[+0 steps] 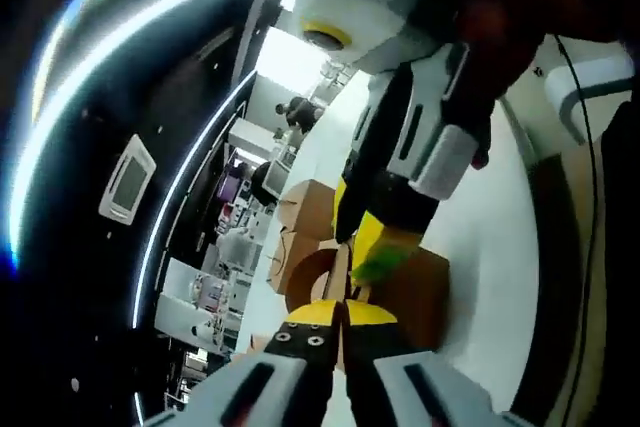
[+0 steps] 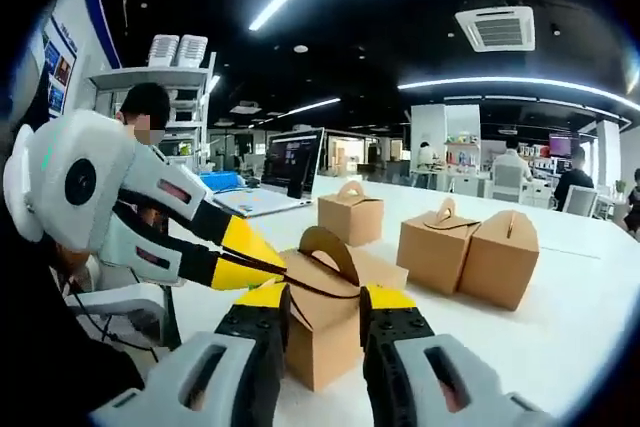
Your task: Pick up one paper box from the group, open the paper box, and remove the item inside
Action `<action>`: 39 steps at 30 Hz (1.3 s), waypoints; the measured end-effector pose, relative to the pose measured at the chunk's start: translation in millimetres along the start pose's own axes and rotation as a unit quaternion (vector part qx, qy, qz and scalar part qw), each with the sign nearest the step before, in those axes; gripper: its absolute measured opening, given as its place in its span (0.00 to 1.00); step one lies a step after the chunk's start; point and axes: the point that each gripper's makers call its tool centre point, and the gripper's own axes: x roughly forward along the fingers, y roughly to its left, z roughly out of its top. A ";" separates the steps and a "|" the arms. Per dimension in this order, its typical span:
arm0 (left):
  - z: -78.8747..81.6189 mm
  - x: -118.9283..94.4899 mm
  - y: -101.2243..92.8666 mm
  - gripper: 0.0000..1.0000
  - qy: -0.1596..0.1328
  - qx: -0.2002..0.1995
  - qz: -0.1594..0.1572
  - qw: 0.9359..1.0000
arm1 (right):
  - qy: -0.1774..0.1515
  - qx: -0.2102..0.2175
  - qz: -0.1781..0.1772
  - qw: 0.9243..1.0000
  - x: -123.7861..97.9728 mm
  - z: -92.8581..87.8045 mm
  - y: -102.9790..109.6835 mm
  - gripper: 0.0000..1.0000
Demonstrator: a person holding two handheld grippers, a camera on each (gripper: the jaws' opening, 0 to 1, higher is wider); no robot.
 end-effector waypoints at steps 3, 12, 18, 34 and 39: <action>-1.0 0.1 1.8 0.03 -0.014 -0.026 0.017 0.999 | 0.002 0.001 -0.001 1.000 1.2 -0.3 0.0 0.29; -0.1 -0.1 3.5 0.03 -0.031 -0.067 0.048 0.996 | -0.003 0.016 -0.015 1.000 -0.2 -2.4 -8.0 0.38; 0.0 0.4 4.6 0.03 -0.044 -0.090 0.054 0.993 | -0.008 -0.010 -0.011 1.000 0.5 0.0 -3.4 0.34; -1.6 -6.4 18.4 0.03 -0.107 -0.268 0.064 0.955 | 0.003 -0.018 0.016 1.000 2.8 1.5 5.5 0.23; -5.7 -12.3 27.3 0.03 -0.141 -0.360 0.068 0.920 | 0.008 -0.017 0.019 1.000 3.2 1.5 6.4 0.23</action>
